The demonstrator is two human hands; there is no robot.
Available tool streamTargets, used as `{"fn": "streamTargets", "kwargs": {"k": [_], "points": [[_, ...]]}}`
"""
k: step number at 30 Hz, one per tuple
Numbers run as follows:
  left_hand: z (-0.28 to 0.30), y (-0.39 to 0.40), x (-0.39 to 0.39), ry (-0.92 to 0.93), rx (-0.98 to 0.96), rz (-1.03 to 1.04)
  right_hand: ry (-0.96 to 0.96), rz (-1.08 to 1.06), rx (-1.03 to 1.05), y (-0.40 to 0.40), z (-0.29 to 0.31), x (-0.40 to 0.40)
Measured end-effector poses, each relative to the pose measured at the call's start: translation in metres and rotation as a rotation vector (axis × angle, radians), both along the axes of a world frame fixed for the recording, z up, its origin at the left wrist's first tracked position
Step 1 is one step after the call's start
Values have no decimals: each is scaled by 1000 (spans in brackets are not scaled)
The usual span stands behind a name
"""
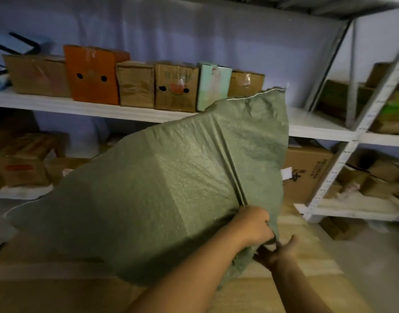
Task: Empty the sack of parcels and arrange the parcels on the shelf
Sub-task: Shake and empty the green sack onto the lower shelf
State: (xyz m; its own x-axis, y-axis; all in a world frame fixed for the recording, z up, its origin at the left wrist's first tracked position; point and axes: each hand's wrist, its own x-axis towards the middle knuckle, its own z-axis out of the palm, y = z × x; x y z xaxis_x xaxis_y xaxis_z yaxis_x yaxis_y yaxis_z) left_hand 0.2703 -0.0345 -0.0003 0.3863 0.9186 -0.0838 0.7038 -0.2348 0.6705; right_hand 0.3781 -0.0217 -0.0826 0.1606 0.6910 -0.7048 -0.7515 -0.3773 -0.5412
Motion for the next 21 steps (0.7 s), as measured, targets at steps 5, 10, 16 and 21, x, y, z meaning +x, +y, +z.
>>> {"fn": "streamTargets", "kwargs": {"k": [5, 10, 16, 21], "points": [[-11, 0, 15, 201, -90, -164, -338, 214, 367, -11, 55, -2], [46, 7, -20, 154, 575, 225, -749, 507, 295, 40, -27, 5], [57, 20, -89, 489, 450, 629, -762, 446, 204, 66, -31, -2], [14, 32, -100, 270, 395, 575, -464, 547, -68, 67, -95, 6]]}}
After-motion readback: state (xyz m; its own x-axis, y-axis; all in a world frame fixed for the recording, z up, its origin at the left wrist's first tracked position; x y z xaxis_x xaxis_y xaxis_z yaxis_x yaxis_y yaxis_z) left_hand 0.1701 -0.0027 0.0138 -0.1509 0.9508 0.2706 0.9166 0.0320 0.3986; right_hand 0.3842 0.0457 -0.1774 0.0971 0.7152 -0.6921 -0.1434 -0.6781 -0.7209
